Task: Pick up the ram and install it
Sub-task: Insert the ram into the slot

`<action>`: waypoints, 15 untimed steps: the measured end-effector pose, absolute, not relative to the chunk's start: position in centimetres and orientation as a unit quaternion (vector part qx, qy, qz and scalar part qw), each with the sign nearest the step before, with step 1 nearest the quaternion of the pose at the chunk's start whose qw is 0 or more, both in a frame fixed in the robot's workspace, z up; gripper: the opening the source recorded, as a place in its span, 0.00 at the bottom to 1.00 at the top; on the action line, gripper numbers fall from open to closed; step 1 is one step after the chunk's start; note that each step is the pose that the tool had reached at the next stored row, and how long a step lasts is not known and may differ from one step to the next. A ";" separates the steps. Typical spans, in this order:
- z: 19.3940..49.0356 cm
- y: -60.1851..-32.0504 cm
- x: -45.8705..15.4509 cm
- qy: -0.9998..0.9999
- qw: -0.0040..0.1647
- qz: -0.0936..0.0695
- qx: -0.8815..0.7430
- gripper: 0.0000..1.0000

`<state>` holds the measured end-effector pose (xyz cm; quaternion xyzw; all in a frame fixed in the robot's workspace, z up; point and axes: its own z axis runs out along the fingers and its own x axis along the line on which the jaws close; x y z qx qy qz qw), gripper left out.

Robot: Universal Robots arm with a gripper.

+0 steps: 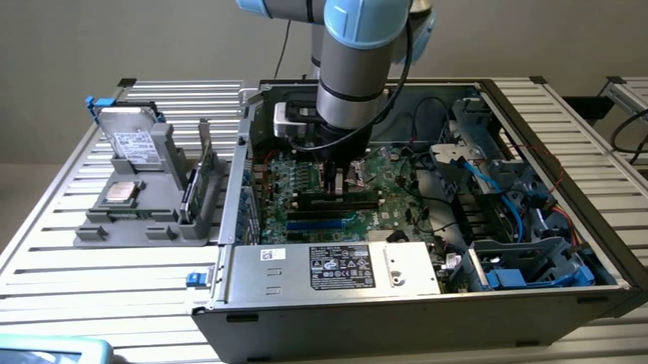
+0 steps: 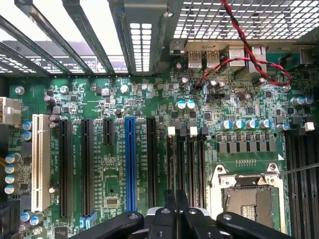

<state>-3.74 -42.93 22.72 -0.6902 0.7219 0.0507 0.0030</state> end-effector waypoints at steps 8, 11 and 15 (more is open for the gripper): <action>22.7 -42.9 -2.7 0.718 0.003 0.051 -0.695 0.13; 22.7 -42.9 -2.7 0.716 0.003 0.051 -0.696 0.13; 23.0 -42.9 -2.7 0.716 0.002 0.050 -0.696 0.13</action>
